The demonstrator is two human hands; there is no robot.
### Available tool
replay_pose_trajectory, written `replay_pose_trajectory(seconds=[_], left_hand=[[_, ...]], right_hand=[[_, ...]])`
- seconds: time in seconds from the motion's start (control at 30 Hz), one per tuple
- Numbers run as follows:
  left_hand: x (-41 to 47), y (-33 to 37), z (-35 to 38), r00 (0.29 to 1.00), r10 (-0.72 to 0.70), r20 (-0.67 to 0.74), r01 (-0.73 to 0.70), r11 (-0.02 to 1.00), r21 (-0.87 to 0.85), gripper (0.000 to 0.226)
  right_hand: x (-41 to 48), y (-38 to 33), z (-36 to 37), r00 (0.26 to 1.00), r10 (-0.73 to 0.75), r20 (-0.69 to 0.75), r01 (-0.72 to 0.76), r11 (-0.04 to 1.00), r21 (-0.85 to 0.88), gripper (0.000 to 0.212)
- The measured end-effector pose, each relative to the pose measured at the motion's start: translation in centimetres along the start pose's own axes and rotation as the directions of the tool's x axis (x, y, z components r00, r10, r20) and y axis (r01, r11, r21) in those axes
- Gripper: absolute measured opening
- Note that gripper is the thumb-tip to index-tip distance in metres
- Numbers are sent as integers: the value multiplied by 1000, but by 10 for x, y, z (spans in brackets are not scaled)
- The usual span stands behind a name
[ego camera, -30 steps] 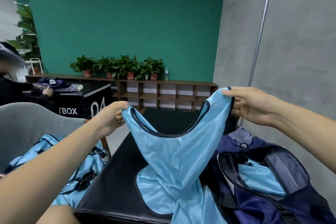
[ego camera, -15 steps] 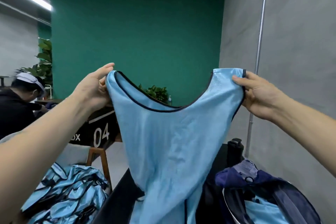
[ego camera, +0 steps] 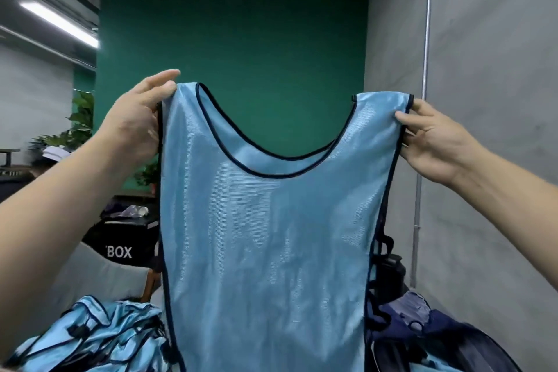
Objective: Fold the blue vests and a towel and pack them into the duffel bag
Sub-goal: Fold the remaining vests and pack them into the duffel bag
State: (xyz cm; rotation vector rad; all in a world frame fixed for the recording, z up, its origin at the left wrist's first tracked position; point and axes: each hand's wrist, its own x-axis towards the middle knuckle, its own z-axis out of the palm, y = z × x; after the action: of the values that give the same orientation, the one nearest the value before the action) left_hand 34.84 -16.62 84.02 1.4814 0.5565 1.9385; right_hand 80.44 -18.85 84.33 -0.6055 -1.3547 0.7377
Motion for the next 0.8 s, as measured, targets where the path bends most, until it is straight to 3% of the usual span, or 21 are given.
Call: replay_pose_trajectory(seconds=[0.1, 0.17, 0.27, 0.53, 0.8], left_hand=[[4, 6, -1, 956, 288, -55, -264, 926, 270, 15], [6, 9, -2, 931, 357, -77, -320, 897, 304, 11], [7, 12, -3, 911, 400, -103, -353, 884, 306, 9], [5, 15, -3, 905, 420, -63, -377, 863, 336, 35], [-1, 18, 1, 911, 403, -84, -357, 874, 330, 18]], right_hand=[[2, -5, -4, 1000, -6, -7, 6, 1000, 0, 36], [1, -8, -5, 1000, -4, -14, 4, 1000, 8, 37], [1, -10, -5, 1000, 1, -23, -1, 1000, 21, 36], [3, -9, -6, 996, -11, -87, 14, 1000, 28, 40], [0, -8, -5, 990, -27, -139, 16, 997, -82, 15]])
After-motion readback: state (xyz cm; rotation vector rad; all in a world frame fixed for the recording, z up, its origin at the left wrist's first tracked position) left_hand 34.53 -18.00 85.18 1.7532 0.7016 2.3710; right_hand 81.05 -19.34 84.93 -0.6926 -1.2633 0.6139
